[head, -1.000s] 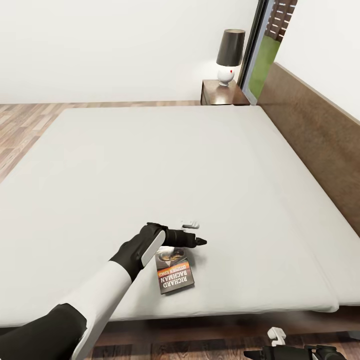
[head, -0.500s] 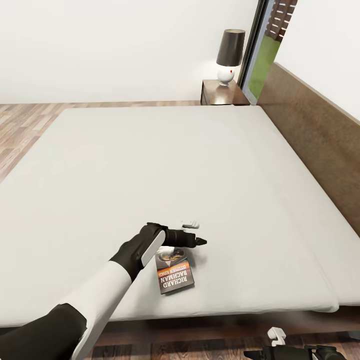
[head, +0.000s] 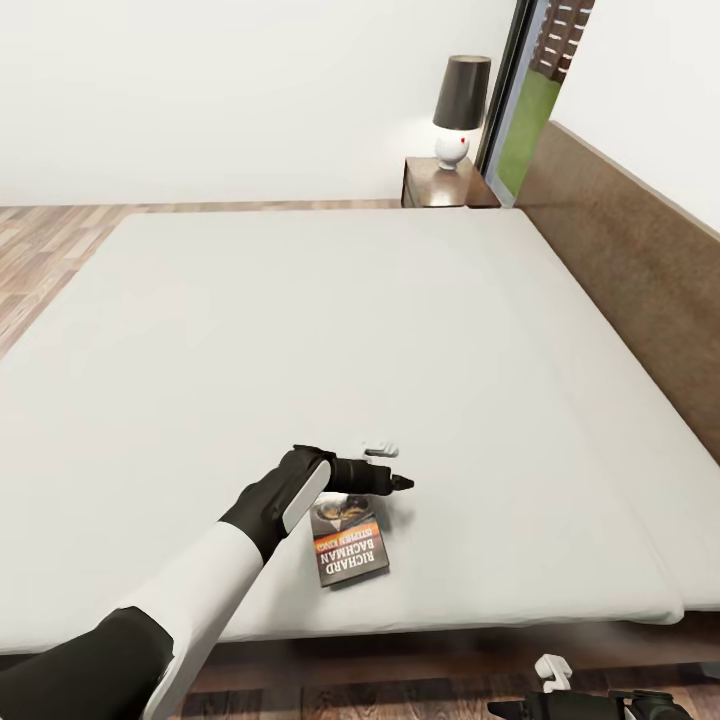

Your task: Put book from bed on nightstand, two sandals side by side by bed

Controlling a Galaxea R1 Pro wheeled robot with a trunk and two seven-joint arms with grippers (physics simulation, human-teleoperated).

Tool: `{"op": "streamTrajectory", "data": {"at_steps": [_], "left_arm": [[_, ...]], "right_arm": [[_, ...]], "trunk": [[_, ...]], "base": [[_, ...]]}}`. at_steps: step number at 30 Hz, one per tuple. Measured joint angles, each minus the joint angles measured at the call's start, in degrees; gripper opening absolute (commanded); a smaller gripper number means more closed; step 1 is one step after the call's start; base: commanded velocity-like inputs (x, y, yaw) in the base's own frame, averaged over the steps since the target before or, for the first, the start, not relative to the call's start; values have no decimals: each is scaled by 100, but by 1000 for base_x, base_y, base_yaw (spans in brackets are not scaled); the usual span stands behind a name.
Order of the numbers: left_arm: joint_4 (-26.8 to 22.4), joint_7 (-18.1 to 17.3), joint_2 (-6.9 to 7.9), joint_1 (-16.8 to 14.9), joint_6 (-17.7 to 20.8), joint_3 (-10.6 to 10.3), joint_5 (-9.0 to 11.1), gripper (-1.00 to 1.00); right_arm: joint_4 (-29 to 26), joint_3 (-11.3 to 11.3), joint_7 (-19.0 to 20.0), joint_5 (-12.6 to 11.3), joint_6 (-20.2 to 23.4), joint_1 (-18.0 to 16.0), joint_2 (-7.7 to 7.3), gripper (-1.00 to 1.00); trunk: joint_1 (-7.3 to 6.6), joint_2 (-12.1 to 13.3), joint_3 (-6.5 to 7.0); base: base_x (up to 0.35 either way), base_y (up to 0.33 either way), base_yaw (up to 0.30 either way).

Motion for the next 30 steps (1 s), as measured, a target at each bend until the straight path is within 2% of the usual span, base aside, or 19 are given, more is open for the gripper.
{"op": "streamTrajectory", "data": {"at_steps": [4, 30], "left_arm": [[-52, -20, 0, -2, 27, 7, 118, 100], [-81, -20, 0, -1, 27, 6, 112, 100]], "right_arm": [[-1, 0, -1, 0, 0, 0, 0, 100], [-1, 0, -3, 0, 0, -2, 0, 100]], "trunk": [[87, -161, -71], [110, -202, -90]], "base": [[0, 0, 0], [0, 0, 0]]}}
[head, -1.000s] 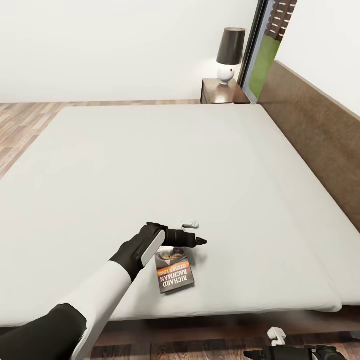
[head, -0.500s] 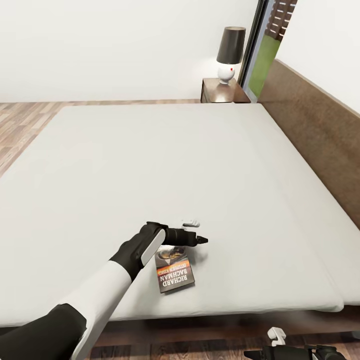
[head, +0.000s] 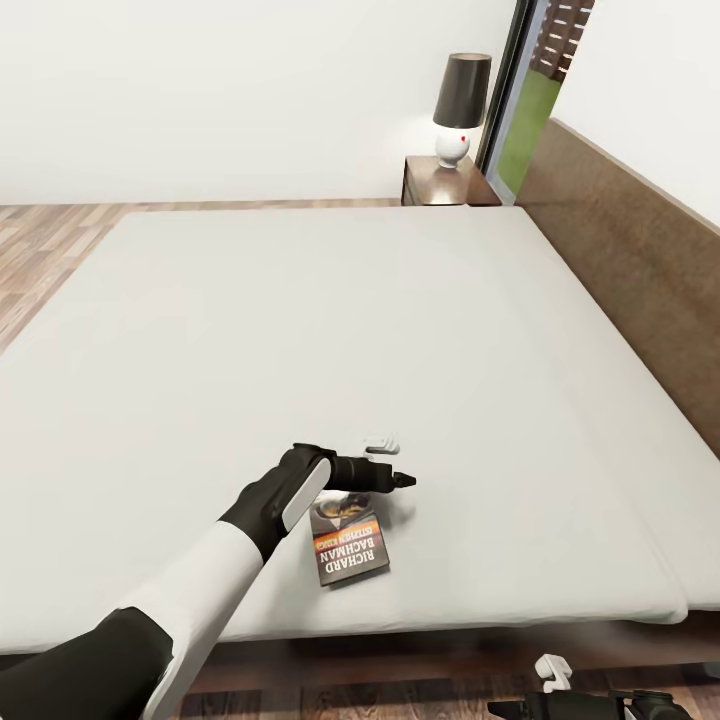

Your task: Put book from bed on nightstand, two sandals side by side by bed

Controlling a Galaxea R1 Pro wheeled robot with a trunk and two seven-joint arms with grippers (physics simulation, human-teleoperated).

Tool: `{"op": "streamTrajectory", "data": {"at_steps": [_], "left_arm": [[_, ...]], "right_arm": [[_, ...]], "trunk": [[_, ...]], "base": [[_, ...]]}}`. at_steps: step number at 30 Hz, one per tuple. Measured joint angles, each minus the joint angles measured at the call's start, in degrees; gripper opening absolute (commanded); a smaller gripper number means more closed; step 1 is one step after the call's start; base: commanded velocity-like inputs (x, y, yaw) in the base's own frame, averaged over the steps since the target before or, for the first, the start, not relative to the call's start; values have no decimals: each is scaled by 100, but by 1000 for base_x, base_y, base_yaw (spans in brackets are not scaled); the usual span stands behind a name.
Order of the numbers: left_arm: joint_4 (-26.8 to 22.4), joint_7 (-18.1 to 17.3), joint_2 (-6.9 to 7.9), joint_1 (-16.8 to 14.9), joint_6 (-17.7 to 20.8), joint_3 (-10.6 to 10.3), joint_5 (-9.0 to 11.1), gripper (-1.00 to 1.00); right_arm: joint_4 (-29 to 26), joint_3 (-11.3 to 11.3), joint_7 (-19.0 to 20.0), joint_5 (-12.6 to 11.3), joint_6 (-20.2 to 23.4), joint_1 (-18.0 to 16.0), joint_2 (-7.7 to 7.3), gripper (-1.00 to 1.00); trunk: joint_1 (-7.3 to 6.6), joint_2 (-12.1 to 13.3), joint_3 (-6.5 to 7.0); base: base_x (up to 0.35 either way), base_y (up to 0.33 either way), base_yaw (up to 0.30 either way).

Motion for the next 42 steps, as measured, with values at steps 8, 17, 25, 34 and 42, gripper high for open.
{"op": "streamTrajectory", "data": {"at_steps": [8, 17, 25, 34, 42], "left_arm": [[-4, 12, 0, 0, -12, 7, -16, 100], [5, 5, 0, 1, -3, 8, 3, 100], [5, 3, 0, 0, -4, 10, -3, 100], [4, 17, 0, 0, -2, 6, -2, 100], [17, 3, 0, 0, -8, 7, 2, 100]], "right_arm": [[2, 0, -1, 0, 0, 0, 0, 100], [0, 0, 0, 0, 0, 0, 0, 100], [0, 0, 0, 0, 0, 2, 0, 100], [1, 0, 0, 0, 0, 2, 0, 100], [0, 0, 0, 0, 0, 1, 0, 100]], "trunk": [[2, 0, 0], [0, 0, 0], [0, 0, 0], [1, 0, 0], [0, 0, 0]], "base": [[-86, 59, 0], [-106, 74, 0], [-4, 2, 0], [-56, 33, 0], [-7, 4, 0]]}}
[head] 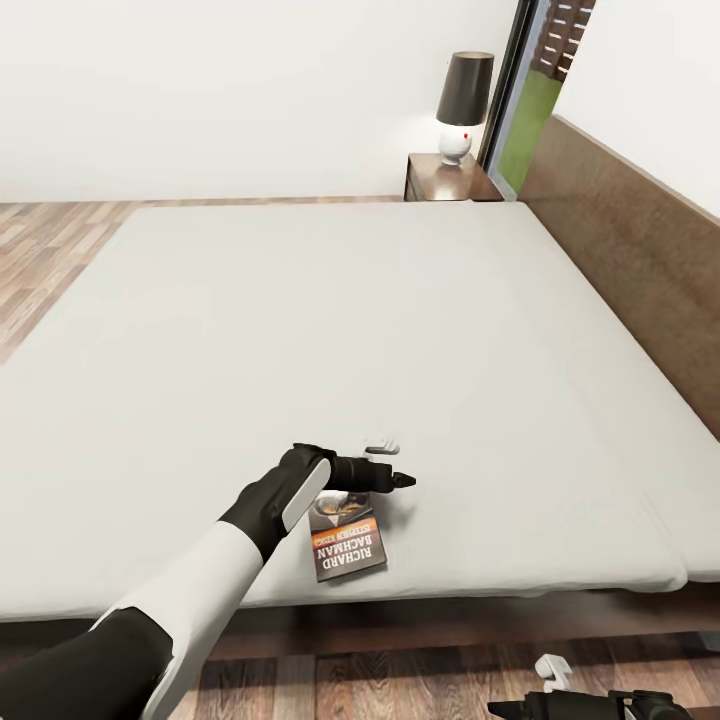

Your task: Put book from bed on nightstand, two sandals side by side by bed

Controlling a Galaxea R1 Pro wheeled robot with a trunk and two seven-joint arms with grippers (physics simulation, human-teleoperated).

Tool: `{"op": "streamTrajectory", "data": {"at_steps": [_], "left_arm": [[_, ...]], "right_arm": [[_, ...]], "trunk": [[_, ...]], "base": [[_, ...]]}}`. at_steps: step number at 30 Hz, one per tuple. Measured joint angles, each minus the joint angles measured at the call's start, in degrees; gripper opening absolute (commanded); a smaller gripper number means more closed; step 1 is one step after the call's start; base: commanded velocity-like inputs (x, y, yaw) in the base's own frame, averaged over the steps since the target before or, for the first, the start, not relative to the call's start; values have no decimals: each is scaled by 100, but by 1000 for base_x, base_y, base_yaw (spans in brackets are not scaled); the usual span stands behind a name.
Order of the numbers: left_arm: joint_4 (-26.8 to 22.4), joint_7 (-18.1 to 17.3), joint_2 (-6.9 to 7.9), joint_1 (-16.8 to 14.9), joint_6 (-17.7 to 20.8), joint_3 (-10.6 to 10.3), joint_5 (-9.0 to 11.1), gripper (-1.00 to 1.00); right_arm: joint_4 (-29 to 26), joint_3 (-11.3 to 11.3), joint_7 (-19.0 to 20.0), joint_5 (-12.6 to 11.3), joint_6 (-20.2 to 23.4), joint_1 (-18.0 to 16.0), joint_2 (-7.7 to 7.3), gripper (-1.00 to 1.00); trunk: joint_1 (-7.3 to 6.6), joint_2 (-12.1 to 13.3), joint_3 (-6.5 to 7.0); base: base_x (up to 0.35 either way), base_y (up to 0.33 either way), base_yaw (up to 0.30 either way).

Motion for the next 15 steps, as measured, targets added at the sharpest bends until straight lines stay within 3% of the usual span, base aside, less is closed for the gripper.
{"op": "streamTrajectory", "data": {"at_steps": [8, 15], "left_arm": [[-3, 4, 0, 1, -5, 2, -4, 100], [4, 4, 0, 1, -3, 1, 22, 100]], "right_arm": [[0, 0, 0, 0, 0, 0, 0, 100], [3, 0, -1, 0, 0, 0, 1, 100]], "trunk": [[0, 0, 0], [0, 0, 0]], "base": [[0, 8, 0], [0, 196, 0]]}}
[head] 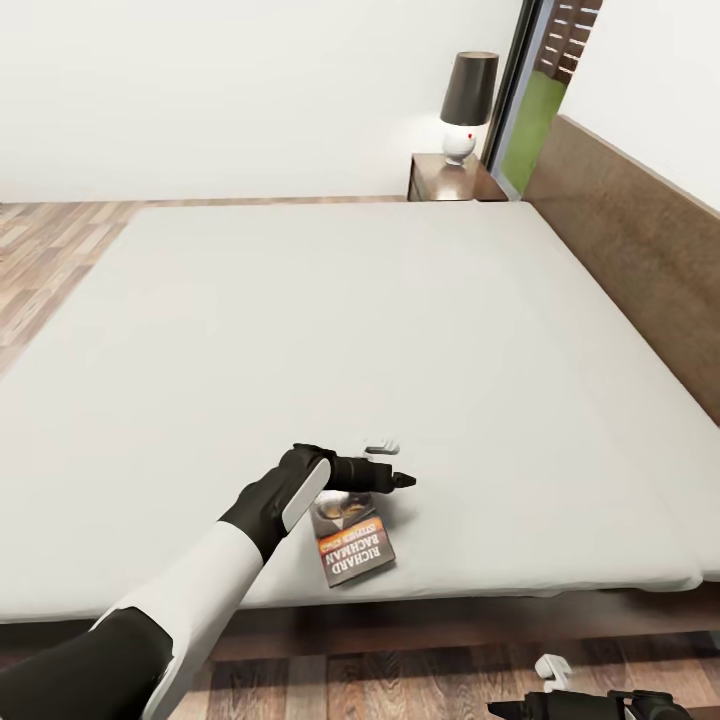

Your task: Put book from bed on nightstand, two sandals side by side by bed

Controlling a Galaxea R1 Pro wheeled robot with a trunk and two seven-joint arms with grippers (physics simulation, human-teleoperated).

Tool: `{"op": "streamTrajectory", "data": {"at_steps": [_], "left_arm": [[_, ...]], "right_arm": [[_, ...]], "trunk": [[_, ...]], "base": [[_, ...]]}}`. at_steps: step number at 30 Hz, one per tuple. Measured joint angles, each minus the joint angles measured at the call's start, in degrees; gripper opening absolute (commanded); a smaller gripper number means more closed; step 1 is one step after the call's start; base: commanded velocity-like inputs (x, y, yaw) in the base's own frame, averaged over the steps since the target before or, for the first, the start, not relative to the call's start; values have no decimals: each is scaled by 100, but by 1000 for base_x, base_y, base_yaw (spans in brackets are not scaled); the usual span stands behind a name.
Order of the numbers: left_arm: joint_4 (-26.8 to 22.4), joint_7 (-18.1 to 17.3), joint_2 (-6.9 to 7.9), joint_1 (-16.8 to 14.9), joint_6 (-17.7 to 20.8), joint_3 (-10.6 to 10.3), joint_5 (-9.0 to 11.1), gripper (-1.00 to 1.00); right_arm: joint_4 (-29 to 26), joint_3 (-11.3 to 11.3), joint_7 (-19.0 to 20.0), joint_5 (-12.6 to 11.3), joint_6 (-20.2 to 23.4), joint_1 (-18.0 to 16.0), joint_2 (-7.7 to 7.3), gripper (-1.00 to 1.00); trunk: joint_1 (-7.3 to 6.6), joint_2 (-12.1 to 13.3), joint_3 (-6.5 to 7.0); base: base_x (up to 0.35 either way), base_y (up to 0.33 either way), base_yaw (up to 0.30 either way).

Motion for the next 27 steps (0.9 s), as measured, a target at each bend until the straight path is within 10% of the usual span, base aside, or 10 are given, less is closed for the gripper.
{"op": "streamTrajectory", "data": {"at_steps": [27], "left_arm": [[22, -4, 0, 0, -15, 1, -18, 100]], "right_arm": [[-3, 0, 1, 0, 0, 1, -1, 100]], "trunk": [[0, 0, 0]], "base": [[-29, 24, 0]]}}
